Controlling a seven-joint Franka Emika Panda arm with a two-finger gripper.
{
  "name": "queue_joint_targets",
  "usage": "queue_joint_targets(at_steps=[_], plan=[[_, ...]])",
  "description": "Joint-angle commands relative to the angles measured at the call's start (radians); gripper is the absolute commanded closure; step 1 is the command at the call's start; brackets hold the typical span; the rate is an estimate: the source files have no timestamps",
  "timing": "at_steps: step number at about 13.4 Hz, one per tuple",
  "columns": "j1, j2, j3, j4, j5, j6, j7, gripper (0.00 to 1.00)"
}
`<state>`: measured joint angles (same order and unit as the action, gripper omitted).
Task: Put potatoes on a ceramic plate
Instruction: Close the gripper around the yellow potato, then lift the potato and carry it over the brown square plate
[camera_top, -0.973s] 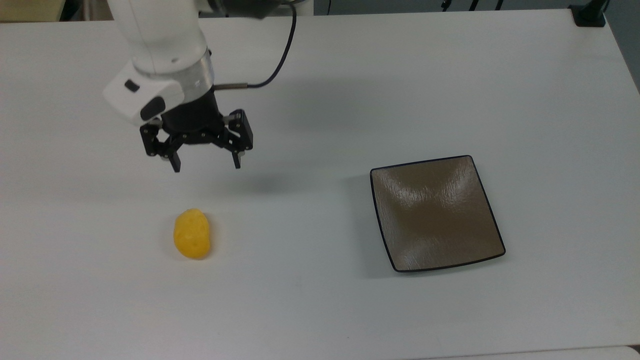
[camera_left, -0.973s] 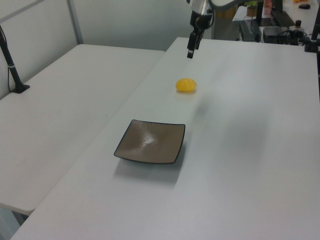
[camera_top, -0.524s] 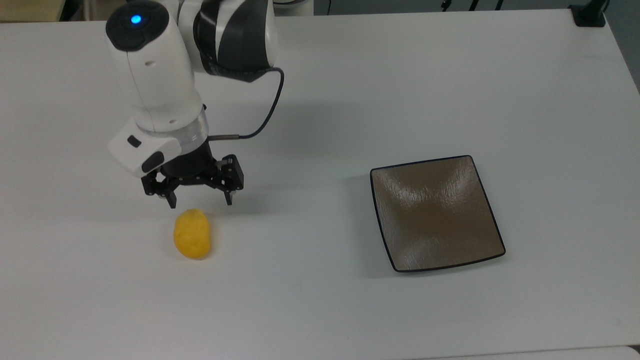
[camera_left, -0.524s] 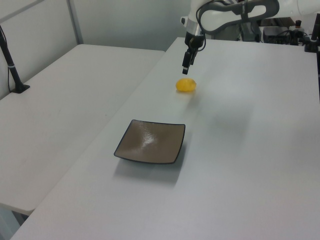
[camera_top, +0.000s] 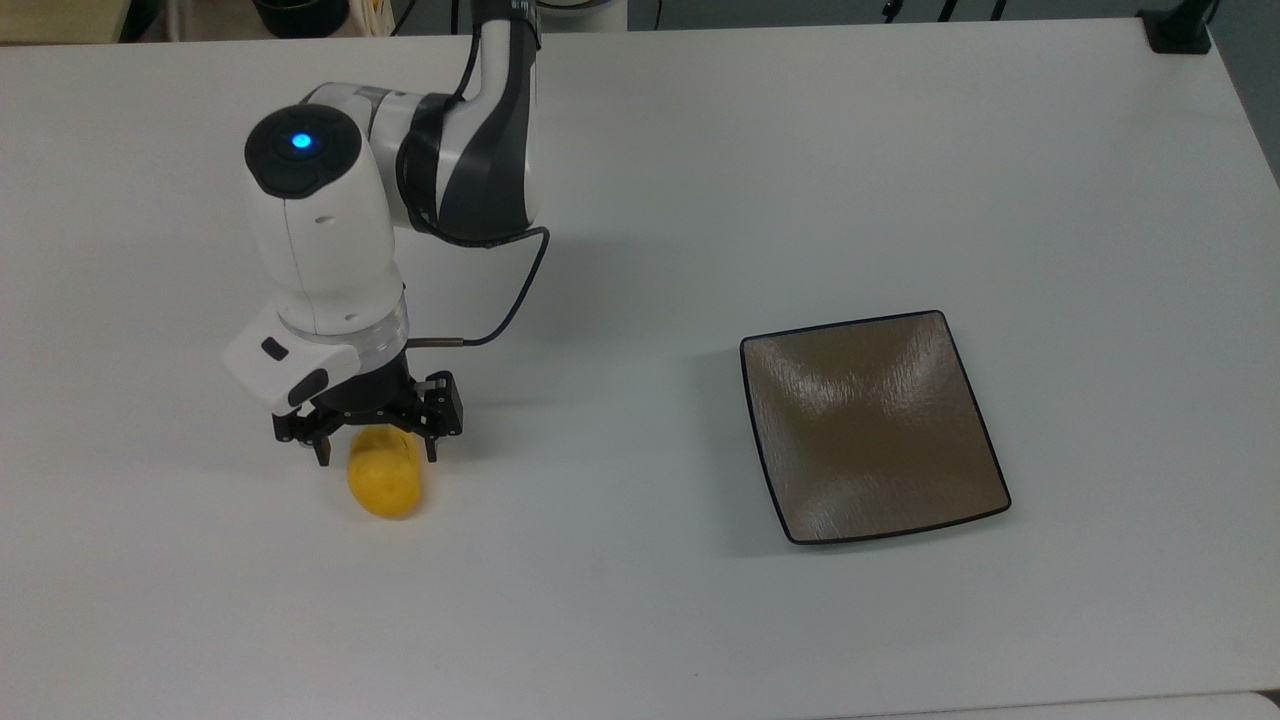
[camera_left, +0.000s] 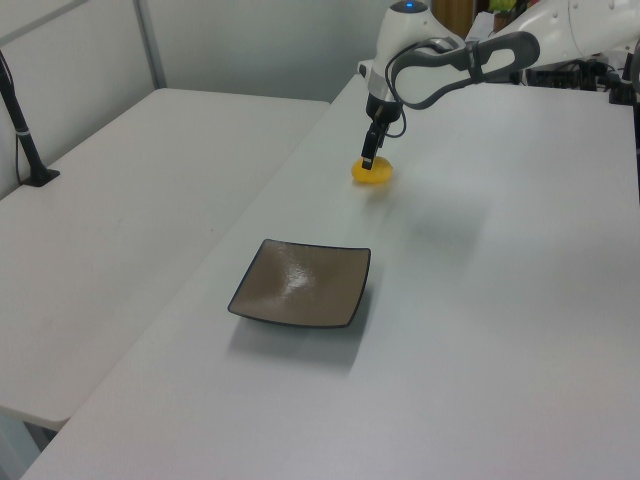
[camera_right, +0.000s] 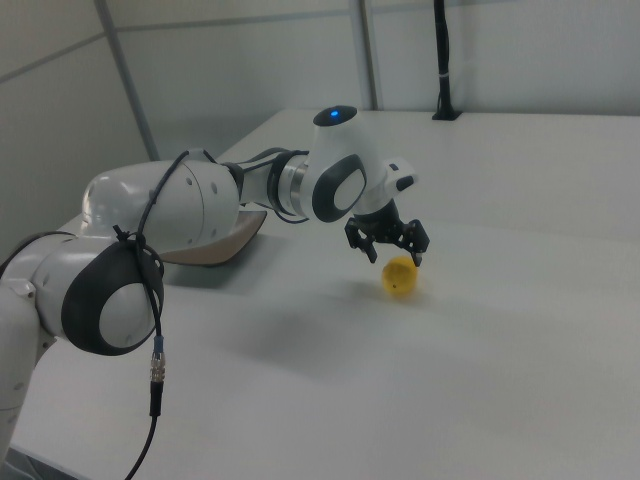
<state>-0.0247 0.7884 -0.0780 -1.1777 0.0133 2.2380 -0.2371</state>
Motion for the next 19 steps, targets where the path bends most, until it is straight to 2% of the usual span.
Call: queue_joint_targets(at_steps=[1, 4, 7, 8, 9, 10, 13, 16, 19], plan=[[-0.001, 0.035, -0.006, 0.023, -0.018, 0.032, -0.024, 0.00], [0.000, 0.055, 0.001, 0.020, -0.018, 0.061, -0.022, 0.01], [0.002, 0.067, 0.003, 0.018, -0.018, 0.065, -0.022, 0.46], [0.002, 0.068, 0.003, 0.017, -0.018, 0.065, -0.024, 0.65], [0.003, 0.066, 0.003, 0.017, -0.018, 0.062, -0.024, 0.91], [0.003, 0.061, 0.003, 0.017, -0.019, 0.052, -0.024, 1.00], [0.008, -0.033, -0.002, -0.034, -0.027, 0.006, -0.024, 1.00], [0.040, -0.164, -0.002, -0.072, -0.027, -0.141, -0.014, 1.00], [0.046, -0.370, 0.001, -0.181, -0.009, -0.297, -0.011, 1.00]])
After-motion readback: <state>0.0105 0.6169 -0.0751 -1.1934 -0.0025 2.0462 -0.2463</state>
